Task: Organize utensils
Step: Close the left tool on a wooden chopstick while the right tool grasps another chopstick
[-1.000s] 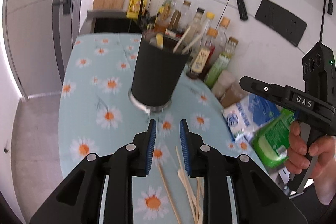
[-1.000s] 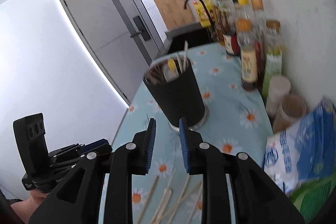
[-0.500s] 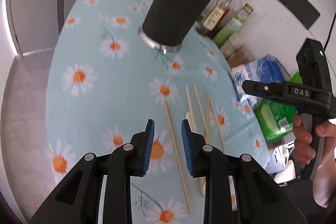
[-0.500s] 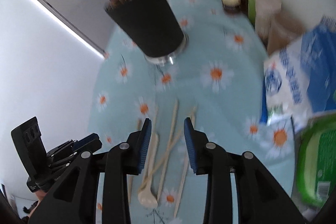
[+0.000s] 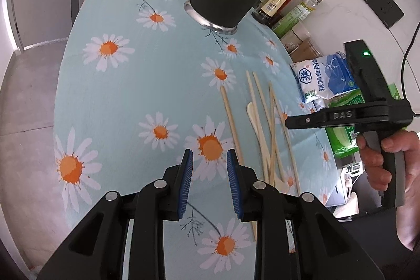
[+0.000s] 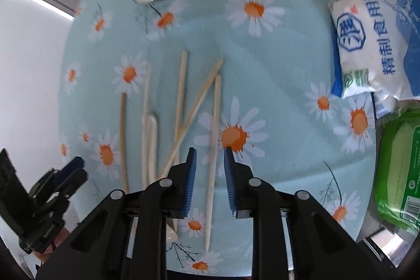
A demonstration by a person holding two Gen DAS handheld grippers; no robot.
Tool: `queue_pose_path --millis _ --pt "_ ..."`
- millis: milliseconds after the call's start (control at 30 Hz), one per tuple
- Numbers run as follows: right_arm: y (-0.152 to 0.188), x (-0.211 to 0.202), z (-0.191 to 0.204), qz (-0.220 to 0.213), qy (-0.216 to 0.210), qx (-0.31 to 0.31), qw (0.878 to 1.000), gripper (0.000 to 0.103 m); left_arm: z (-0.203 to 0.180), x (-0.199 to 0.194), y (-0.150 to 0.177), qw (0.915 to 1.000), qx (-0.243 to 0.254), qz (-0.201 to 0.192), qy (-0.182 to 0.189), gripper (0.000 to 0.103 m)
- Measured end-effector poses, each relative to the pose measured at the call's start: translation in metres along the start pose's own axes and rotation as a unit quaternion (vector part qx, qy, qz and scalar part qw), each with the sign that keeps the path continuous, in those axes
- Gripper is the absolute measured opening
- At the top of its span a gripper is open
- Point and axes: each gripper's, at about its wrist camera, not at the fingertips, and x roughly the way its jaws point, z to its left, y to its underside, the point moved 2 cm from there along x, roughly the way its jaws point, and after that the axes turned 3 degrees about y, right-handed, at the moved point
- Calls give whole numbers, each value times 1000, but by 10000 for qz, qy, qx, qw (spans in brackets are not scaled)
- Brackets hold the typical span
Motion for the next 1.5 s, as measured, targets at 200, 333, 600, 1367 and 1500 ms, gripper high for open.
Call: queue_pose_path --millis 200,333,600,1367,1500 --pt "-1 11 11 152 531 -147 9984 19 9 -2 5 9998 -136 26 109 26" --pt "0 16 23 121 882 -307 9956 8 10 1 6 9997 -174 86 156 26" --pt "4 18 17 157 654 -98 9977 6 2 15 1 9994 -130 305 122 26" --pt "9 -34 -46 -307 -813 -309 9957 6 -52 56 -26 9873 7 1061 -1179 26" --pt "11 -41 -42 -359 -1023 -471 9930 6 -57 65 -28 9789 66 1257 -1612 26"
